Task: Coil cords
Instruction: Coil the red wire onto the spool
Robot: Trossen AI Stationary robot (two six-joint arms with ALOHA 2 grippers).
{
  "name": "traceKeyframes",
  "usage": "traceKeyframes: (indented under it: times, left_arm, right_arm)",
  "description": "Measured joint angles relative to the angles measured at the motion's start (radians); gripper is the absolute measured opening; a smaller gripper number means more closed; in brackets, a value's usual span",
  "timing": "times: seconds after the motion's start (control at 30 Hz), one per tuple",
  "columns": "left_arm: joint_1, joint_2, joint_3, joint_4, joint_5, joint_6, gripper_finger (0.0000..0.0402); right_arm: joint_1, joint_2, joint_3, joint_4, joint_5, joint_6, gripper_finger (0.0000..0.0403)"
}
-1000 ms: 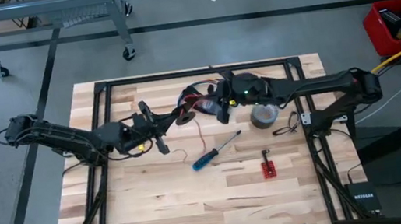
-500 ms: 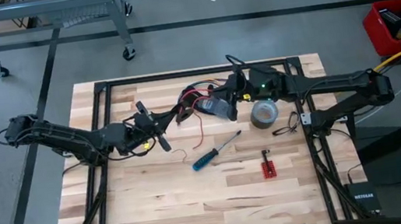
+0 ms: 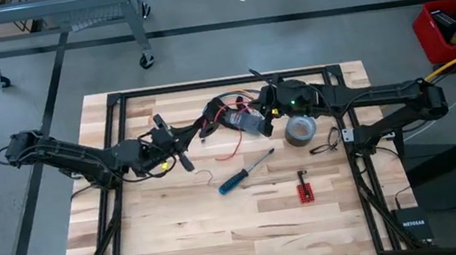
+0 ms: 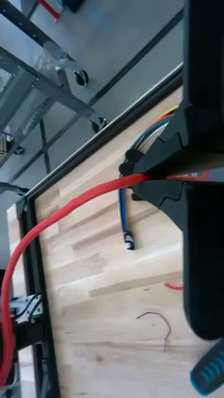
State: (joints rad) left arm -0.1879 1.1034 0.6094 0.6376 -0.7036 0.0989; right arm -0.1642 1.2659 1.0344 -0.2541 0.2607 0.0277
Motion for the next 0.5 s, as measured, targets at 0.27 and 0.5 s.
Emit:
traceKeyframes:
  times: [0.27, 0.5]
  left_arm:
    - [0.001, 0.0, 0.0, -0.06, -0.003, -0.039, 0.0]
    - [0.001, 0.0, 0.0, -0.089, -0.093, -0.058, 0.0]
  right_arm:
    - [0.0, -0.026, 0.0, 0.128, -0.026, -0.01, 0.0007]
    - [0.0, -0.07, 0.0, 0.155, -0.084, -0.01, 0.0007]
